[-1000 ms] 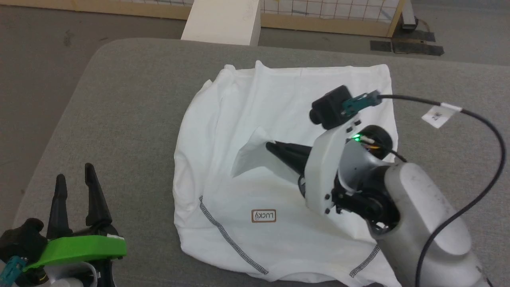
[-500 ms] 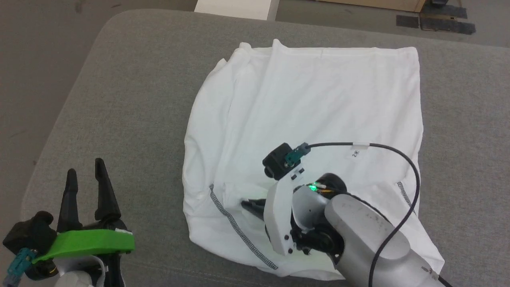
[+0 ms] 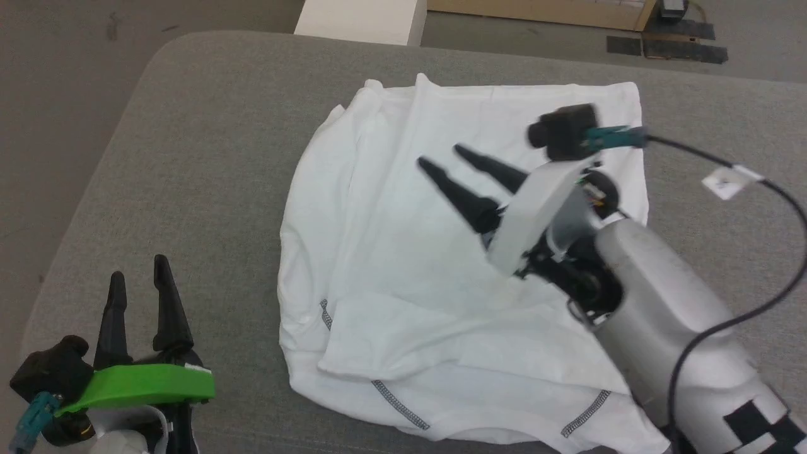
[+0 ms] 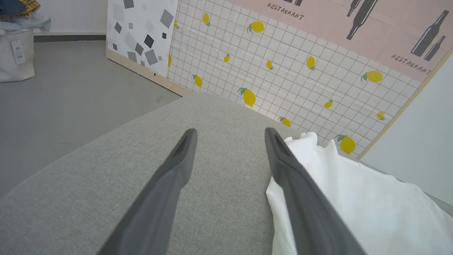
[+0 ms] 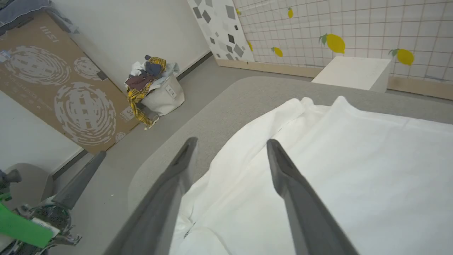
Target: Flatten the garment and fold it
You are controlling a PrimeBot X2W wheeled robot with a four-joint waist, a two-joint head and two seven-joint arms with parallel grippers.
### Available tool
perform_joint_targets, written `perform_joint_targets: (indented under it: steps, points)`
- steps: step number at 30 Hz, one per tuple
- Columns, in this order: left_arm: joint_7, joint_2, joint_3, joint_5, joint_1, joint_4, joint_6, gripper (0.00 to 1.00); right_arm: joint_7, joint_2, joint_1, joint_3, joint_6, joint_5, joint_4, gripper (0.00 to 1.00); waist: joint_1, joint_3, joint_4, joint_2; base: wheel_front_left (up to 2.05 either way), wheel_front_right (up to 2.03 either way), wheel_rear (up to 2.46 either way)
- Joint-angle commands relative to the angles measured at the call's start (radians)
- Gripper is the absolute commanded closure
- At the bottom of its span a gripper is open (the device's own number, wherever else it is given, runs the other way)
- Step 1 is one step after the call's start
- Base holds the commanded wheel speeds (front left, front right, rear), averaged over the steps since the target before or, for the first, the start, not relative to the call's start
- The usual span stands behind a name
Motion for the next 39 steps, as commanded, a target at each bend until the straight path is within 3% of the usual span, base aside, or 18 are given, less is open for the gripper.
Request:
perform_joint_targets:
  steps: [1,8,13,18,25,29,39]
  points:
    - [-0.004,0.007,0.000,-0.007,-0.005,0.000,0.006,0.00,-0.035,-0.024,-0.003,-0.043,-0.001,-0.023,-0.008,0.00,0.0001,-0.018,-0.021,0.0000,0.00,0.00,0.00]
    - [0.008,0.014,-0.011,-0.002,0.006,-0.002,0.011,0.00,-0.273,-0.092,0.106,-0.418,-0.001,-0.227,-0.061,0.00,0.0001,-0.040,-0.073,0.0000,0.00,0.00,0.00]
    - [0.015,0.018,-0.020,0.000,0.000,0.002,0.015,0.00,-0.357,-0.064,0.232,-0.635,-0.001,-0.367,-0.124,0.00,0.0001,-0.041,-0.104,0.0000,0.00,0.00,0.00]
    - [0.029,0.023,-0.023,-0.009,-0.029,0.017,0.018,0.00,-0.360,-0.002,0.350,-0.787,-0.001,-0.450,-0.197,0.00,0.0001,-0.028,-0.127,0.0000,0.00,0.00,0.00]
    - [0.110,0.055,-0.064,-0.036,-0.187,0.080,-0.002,0.00,-0.321,0.043,0.423,-0.876,-0.001,-0.477,-0.286,0.00,0.0001,0.033,-0.136,0.0000,0.00,0.00,0.00]
    - [0.219,0.097,-0.104,-0.067,-0.367,0.155,-0.019,0.00,-0.298,0.056,0.420,-0.906,-0.001,-0.480,-0.349,0.00,0.0001,0.102,-0.136,0.0000,0.00,0.00,0.00]
    - [0.722,0.213,-0.186,-0.171,-0.834,0.392,-0.025,0.00,-0.271,0.066,0.348,-0.930,-0.001,-0.471,-0.440,0.00,0.0001,0.304,-0.167,0.0000,0.00,0.00,0.00]
